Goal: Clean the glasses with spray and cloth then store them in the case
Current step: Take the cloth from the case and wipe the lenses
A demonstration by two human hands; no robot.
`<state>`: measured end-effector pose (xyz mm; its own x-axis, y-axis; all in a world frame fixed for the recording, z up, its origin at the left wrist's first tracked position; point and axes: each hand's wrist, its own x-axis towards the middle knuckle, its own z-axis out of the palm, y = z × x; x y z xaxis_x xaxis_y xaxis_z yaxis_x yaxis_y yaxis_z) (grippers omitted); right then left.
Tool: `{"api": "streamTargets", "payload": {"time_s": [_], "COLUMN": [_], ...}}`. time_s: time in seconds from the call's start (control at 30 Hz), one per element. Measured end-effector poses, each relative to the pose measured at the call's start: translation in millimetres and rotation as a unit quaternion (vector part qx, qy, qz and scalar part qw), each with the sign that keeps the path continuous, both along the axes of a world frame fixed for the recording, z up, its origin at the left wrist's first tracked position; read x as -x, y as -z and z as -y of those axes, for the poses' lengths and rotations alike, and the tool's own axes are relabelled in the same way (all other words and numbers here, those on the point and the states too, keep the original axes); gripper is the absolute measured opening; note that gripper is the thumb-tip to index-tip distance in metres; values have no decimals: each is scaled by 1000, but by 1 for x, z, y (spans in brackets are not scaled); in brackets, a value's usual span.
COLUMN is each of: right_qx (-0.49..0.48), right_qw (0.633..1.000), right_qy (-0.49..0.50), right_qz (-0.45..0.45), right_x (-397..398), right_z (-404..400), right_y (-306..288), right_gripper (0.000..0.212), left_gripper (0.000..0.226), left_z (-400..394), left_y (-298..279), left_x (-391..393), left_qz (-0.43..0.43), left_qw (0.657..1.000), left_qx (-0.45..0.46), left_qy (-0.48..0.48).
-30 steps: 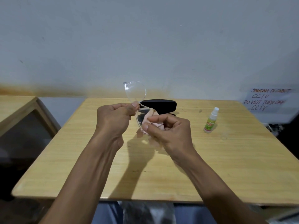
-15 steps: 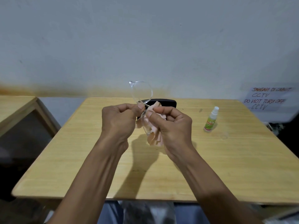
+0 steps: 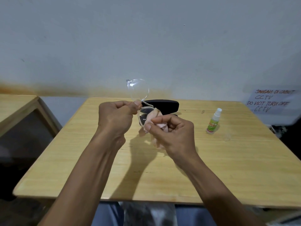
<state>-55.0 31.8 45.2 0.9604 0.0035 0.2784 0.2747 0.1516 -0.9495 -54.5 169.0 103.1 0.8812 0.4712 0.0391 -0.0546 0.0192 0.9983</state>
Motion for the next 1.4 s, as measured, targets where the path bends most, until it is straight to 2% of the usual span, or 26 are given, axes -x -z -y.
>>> {"api": "streamTargets", "payload": {"time_s": [0.3,0.47,0.63,0.8,0.97,1.1,1.27,1.4], "right_qx": [-82,-89,-43,16,-2,-17,-27,2], "right_qw": [995,995,999,999,999,999,999,1000], "right_qy": [33,25,18,17,28,37,19,7], "right_qz": [-48,-49,-10,26,36,31,15,27], "right_x": [-7,-5,-5,1,1,-5,-9,-7], "right_z": [-2,-10,-10,-3,5,5,-6,-7], "right_y": [-14,-15,-10,0,3,-1,-6,-2], "right_gripper": [14,17,20,19,15,15,14,13], "left_gripper": [20,28,27,24,32,30,36,48], "left_z": [7,17,17,4,-2,3,18,13], "left_y": [1,4,2,-1,-1,1,2,3], "left_x": [1,5,5,-2,-1,0,2,1], "left_qz": [7,18,22,15,8,14,13,15], "left_qw": [999,1000,999,1000,1000,999,999,999], "left_qx": [-41,6,42,20,-2,-10,23,26], "left_qy": [30,21,2,-3,7,31,42,19]}}
